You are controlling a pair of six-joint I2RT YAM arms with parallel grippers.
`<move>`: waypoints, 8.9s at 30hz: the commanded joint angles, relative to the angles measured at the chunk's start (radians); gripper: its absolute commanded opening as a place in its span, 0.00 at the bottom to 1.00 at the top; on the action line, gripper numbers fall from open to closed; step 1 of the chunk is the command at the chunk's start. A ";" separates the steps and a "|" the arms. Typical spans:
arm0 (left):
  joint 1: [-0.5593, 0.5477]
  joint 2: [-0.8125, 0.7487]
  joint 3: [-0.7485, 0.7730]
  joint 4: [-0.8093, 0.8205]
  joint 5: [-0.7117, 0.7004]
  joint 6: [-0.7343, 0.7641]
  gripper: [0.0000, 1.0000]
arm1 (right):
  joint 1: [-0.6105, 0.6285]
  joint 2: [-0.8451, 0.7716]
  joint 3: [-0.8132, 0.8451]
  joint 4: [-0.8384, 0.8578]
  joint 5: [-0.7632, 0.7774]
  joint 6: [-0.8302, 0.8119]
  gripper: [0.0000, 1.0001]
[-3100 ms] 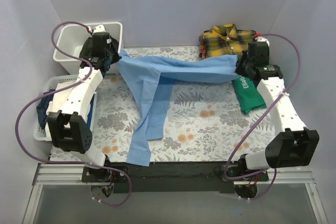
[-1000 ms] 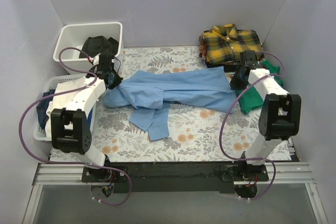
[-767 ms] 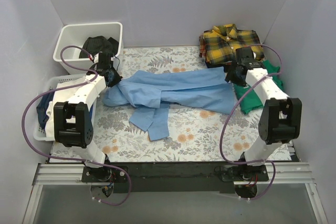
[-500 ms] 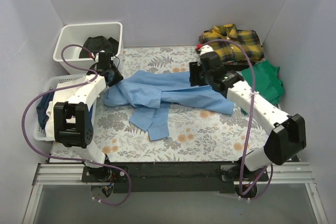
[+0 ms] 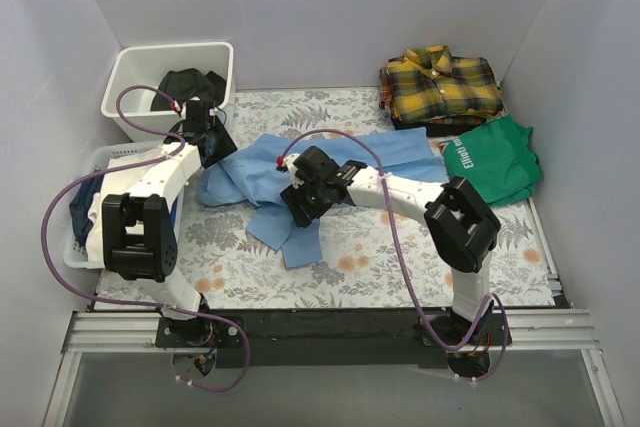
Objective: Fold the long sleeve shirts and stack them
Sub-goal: Flatten the shirt out
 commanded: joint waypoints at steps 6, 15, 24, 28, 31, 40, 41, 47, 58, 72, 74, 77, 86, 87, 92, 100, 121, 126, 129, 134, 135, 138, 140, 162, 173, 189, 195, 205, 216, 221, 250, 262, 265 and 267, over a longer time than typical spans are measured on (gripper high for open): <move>0.027 -0.013 0.011 -0.017 0.013 0.002 0.48 | 0.056 0.119 0.142 0.039 -0.130 -0.034 0.65; 0.033 -0.026 0.006 -0.037 0.009 0.005 0.47 | 0.085 0.238 0.219 0.048 -0.148 -0.037 0.46; 0.039 -0.028 -0.026 -0.022 -0.002 0.001 0.17 | 0.114 0.054 0.144 0.047 -0.044 -0.043 0.01; 0.040 -0.028 -0.032 -0.020 -0.010 0.004 0.16 | 0.118 -0.031 0.115 0.047 -0.052 -0.041 0.01; 0.042 -0.034 -0.034 -0.017 -0.007 0.004 0.16 | 0.118 -0.124 0.081 0.050 -0.049 -0.040 0.01; 0.047 -0.086 -0.040 -0.003 0.001 0.011 0.40 | 0.121 -0.483 -0.004 0.053 0.036 -0.058 0.01; 0.047 -0.089 -0.042 -0.003 0.002 0.013 0.42 | 0.120 -0.550 -0.011 0.076 0.048 -0.061 0.01; 0.048 -0.089 -0.057 0.006 0.030 0.018 0.43 | 0.120 -0.741 -0.039 0.188 0.289 -0.089 0.01; 0.048 -0.141 -0.126 -0.037 0.049 0.002 0.52 | 0.091 -0.632 0.033 0.248 0.645 -0.132 0.01; 0.048 -0.118 -0.157 -0.063 0.067 -0.041 0.63 | -0.358 -0.274 0.249 0.098 0.364 0.106 0.08; 0.048 -0.112 -0.157 -0.069 0.068 -0.038 0.63 | -0.414 -0.165 0.367 0.009 0.338 0.117 0.30; 0.048 -0.117 -0.163 -0.089 0.058 -0.028 0.63 | -0.434 -0.095 0.443 -0.073 0.358 0.104 0.67; 0.048 -0.212 -0.230 -0.183 -0.002 -0.033 0.70 | -0.443 -0.307 0.036 -0.163 0.393 0.145 0.90; 0.048 -0.216 -0.238 -0.193 -0.011 -0.038 0.72 | -0.449 -0.339 -0.002 -0.182 0.393 0.163 0.90; 0.048 -0.207 -0.279 -0.235 -0.013 -0.051 0.72 | -0.532 -0.426 -0.206 -0.235 0.327 0.273 0.90; 0.051 -0.103 -0.269 -0.175 -0.037 -0.067 0.72 | -0.599 -0.394 -0.286 -0.252 0.255 0.305 0.89; 0.065 0.090 -0.163 -0.137 -0.045 -0.051 0.45 | -0.770 -0.266 -0.375 -0.252 0.159 0.311 0.90; 0.065 0.107 -0.143 -0.135 -0.044 -0.050 0.31 | -0.770 -0.227 -0.392 -0.230 0.113 0.308 0.83; 0.065 0.119 -0.134 -0.138 -0.044 -0.050 0.23 | -0.771 -0.212 -0.375 -0.228 0.109 0.310 0.64; 0.065 0.130 -0.109 -0.143 -0.051 -0.038 0.00 | -0.771 -0.215 -0.332 -0.235 0.134 0.325 0.03; 0.065 0.130 -0.100 -0.146 -0.054 -0.030 0.00 | -0.771 -0.226 -0.315 -0.240 0.143 0.330 0.01; 0.065 0.118 -0.036 -0.183 -0.089 0.005 0.00 | -0.773 -0.274 -0.277 -0.266 0.180 0.328 0.01; 0.066 0.101 0.042 -0.220 -0.109 0.019 0.00 | -0.771 -0.313 -0.254 -0.274 0.210 0.328 0.01; 0.076 -0.298 0.702 -0.217 -0.201 0.188 0.00 | -0.784 -0.750 0.308 -0.150 0.427 0.215 0.01; 0.074 -0.329 0.868 -0.237 -0.229 0.182 0.00 | -0.784 -0.899 0.352 -0.035 0.511 0.180 0.01; 0.077 0.202 1.043 0.148 0.091 -0.071 0.00 | -0.833 -0.473 0.376 0.244 0.373 0.210 0.01; 0.112 0.305 1.168 0.494 0.217 -0.203 0.00 | -0.882 -0.339 0.582 0.367 0.281 0.236 0.01; 0.148 0.085 0.900 0.848 0.416 -0.225 0.00 | -0.945 -0.523 0.495 0.593 0.197 0.207 0.01; 0.140 -0.577 -0.134 0.505 0.290 -0.082 0.00 | -0.903 -0.937 -0.417 0.539 0.002 0.353 0.01; 0.140 -0.801 -0.532 0.341 0.222 -0.130 0.00 | -0.903 -1.005 -0.674 0.443 -0.042 0.361 0.01; 0.103 -0.977 -0.508 -0.323 -0.112 -0.450 0.71 | -0.894 -1.439 -0.886 -0.179 0.186 0.509 0.49; 0.096 -0.683 -0.399 0.012 0.185 -0.205 0.68 | -0.856 -0.953 -0.633 0.018 0.171 0.332 0.44; 0.096 -0.503 -0.367 -0.037 0.228 -0.179 0.64 | -0.848 -0.775 -0.564 -0.017 0.083 0.305 0.40; 0.096 -0.453 -0.367 -0.071 0.248 -0.168 0.59 | -0.821 -0.685 -0.562 -0.051 0.050 0.298 0.38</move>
